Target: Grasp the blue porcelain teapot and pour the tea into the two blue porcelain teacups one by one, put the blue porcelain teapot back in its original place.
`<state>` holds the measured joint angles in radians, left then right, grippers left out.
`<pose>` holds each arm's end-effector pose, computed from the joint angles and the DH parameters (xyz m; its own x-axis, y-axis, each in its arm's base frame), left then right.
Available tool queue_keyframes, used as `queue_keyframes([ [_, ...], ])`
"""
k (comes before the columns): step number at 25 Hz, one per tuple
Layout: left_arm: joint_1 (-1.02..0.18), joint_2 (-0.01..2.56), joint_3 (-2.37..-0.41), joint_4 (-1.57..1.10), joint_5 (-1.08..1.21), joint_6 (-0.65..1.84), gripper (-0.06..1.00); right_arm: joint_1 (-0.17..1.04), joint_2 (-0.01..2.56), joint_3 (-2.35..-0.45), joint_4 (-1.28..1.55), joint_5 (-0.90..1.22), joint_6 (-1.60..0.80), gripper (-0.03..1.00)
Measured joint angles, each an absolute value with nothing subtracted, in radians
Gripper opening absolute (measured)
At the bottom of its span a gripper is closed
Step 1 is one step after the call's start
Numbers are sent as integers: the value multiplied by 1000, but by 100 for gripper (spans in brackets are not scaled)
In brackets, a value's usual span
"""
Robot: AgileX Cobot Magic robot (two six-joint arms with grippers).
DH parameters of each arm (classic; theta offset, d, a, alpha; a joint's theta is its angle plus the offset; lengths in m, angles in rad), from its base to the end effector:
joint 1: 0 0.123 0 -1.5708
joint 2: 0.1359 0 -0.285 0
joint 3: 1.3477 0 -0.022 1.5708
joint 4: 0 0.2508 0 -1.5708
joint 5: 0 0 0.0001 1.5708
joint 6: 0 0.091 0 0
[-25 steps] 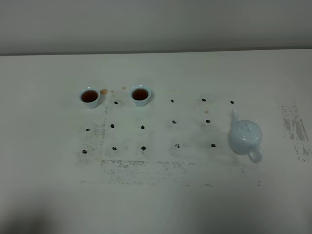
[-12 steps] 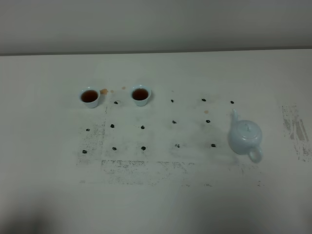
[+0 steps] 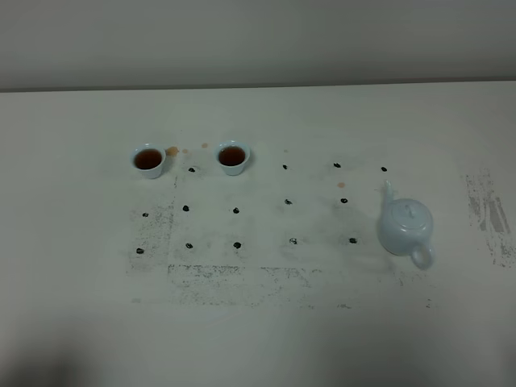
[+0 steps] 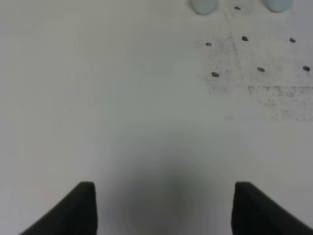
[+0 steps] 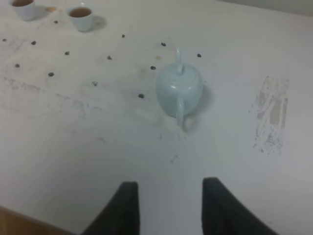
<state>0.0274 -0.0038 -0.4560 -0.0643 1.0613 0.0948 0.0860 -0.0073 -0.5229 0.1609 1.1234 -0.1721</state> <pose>-0.0005 -0.0051 0.2651 -0.4886 0.0499 -0.8711 0.0526 0.9982 0.0277 -0.0130 0.0121 0.2794 -0.4545 -0.1403 -0.8796 -0.2588 0.9657 -0.0203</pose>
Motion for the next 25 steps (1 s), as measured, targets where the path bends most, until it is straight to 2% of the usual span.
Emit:
queue_keyframes([
  [7,27,-4,-456,-64,1061,95,60,80,-7,-523,162,1123,-170,34],
  [17,27,-4,-456,-64,1061,95,60,-61,-7,-523,164,1123,-170,34],
  [25,27,-4,-456,-64,1061,95,60,-67,-7,-523,165,1123,-170,34],
])
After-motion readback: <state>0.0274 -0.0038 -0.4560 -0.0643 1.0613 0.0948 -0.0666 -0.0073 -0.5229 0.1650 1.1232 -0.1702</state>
